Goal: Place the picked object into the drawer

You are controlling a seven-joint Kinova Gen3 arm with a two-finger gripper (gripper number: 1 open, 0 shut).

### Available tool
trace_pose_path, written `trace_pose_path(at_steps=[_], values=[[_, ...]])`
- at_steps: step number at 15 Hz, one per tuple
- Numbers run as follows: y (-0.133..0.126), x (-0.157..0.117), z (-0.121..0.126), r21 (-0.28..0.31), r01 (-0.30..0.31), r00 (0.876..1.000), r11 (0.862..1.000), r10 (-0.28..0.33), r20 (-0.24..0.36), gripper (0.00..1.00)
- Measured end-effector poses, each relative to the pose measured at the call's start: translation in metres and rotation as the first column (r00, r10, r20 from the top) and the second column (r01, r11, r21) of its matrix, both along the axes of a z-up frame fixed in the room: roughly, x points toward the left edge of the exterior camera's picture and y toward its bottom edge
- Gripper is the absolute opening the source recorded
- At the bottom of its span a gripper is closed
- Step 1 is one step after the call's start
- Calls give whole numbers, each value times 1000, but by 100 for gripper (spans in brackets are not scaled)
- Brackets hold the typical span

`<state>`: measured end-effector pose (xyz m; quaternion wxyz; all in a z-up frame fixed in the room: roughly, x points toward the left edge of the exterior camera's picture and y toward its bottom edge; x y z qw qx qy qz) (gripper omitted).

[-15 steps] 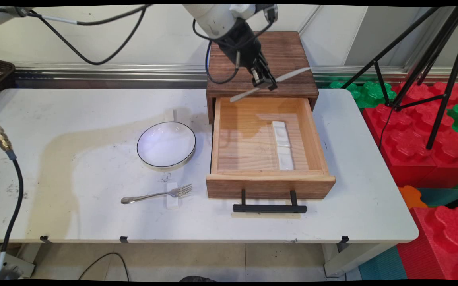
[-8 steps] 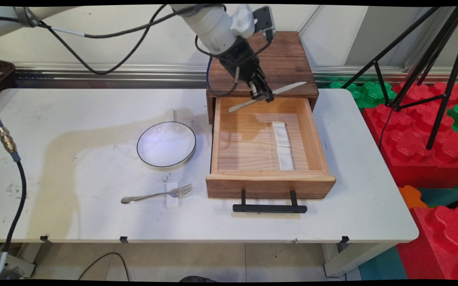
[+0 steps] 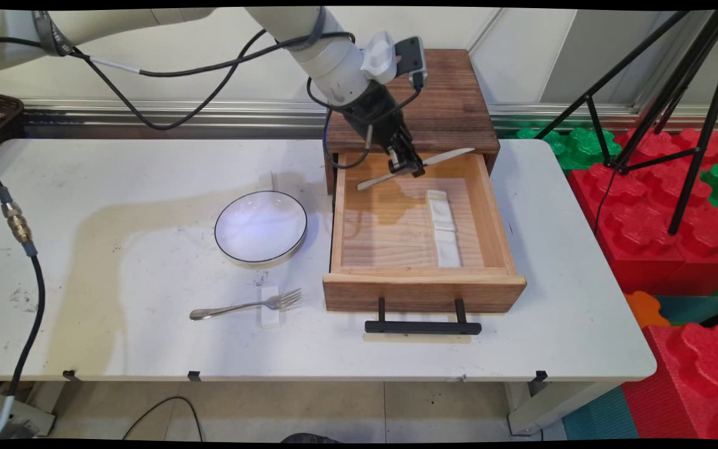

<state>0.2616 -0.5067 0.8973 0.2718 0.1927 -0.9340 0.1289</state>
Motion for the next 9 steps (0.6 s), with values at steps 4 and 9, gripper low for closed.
trace_pose_path(at_steps=[4,9], values=[[0,1,-11,10,3,1000,1000,-3,5,0],[1,1,-23,24,8,1000,1000,-8,10,0]])
